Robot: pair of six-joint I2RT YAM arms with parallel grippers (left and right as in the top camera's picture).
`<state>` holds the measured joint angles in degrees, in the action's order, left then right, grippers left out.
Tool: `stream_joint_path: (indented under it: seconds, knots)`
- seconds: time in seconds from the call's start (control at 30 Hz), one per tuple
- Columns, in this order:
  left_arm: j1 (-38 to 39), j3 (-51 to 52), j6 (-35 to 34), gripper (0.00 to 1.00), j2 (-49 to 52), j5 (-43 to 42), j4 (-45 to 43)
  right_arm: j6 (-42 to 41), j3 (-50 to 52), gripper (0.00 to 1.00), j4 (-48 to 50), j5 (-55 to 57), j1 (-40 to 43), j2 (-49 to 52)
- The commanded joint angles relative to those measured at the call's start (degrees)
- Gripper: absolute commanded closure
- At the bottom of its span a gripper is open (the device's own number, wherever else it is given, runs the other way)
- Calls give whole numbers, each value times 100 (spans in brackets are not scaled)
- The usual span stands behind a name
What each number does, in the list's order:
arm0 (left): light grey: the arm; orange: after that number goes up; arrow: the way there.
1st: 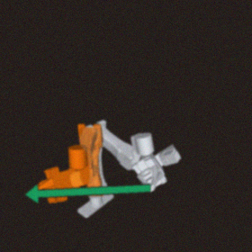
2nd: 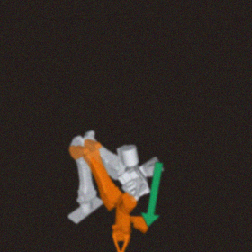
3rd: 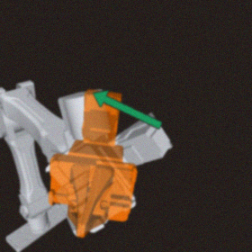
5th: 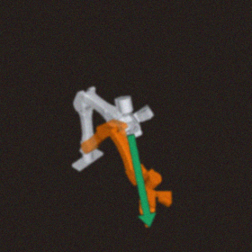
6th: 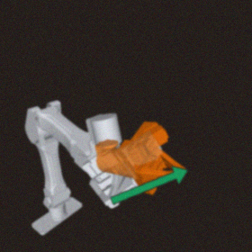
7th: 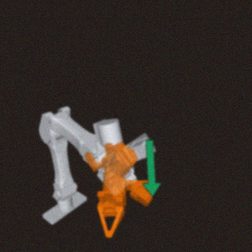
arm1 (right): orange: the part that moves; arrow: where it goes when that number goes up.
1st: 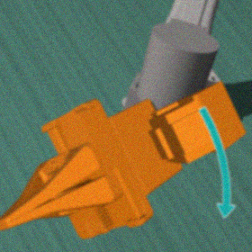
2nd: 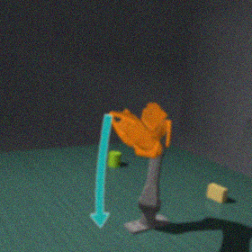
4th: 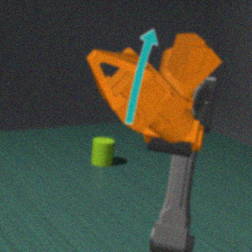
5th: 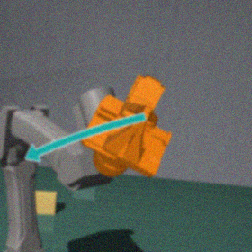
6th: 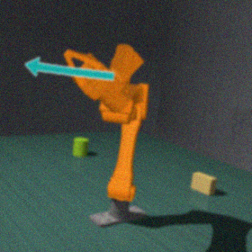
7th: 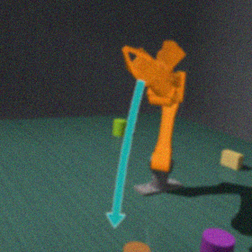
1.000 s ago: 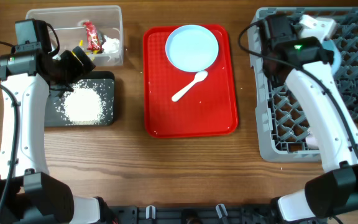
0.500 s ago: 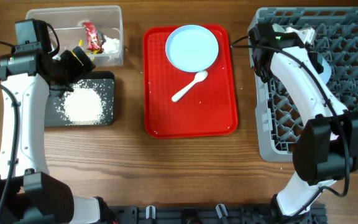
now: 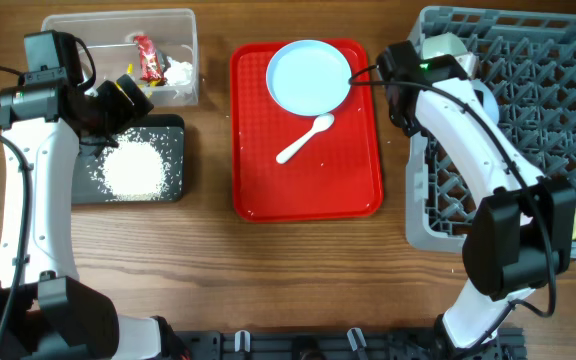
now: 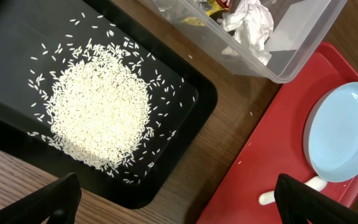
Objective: Sort waste into correct bins and load items into the dishwasher rack
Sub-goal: 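Carry the light-blue bowl with the right gripper into the rack, then release the bowl and move the right gripper to the blue plate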
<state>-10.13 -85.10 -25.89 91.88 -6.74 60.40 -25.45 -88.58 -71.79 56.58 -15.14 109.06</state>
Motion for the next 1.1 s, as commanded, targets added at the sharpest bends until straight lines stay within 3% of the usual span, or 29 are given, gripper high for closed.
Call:
stream_joint_path:
  seconds: [0.0, 0.03, 0.13, 0.2, 0.37, 0.63, 0.93, 1.07]
  knots:
    - [15, -52, -50, 0, -37, -26, -11, 151, 20, 92, 55, -1047, -345, 133]
    - [15, -52, -50, 0, -37, -26, -11, 181, 20, 85, 55, -1064, -404, 133]
    - [15, -52, -50, 0, -37, -26, -11, 452, 20, 17, 44, -1298, -577, 133]
    - [11, -52, -50, 0, -37, -26, -11, 444, 20, 2, 13, -1342, -625, 131]
    - [11, -52, -50, 0, -37, -26, -11, 455, -402, 0, 15, -1934, -623, -39]
    - [11, -52, -50, 0, -37, -26, -11, 577, -400, 19, 28, -3244, -667, -240]
    - [11, -52, -50, 0, -37, -26, -11, -229, 479, 19, -219, -3224, -667, -240]
    - [11, -52, -50, 0, -37, -26, -11, -1054, 584, 17, -944, -2378, -658, -243]
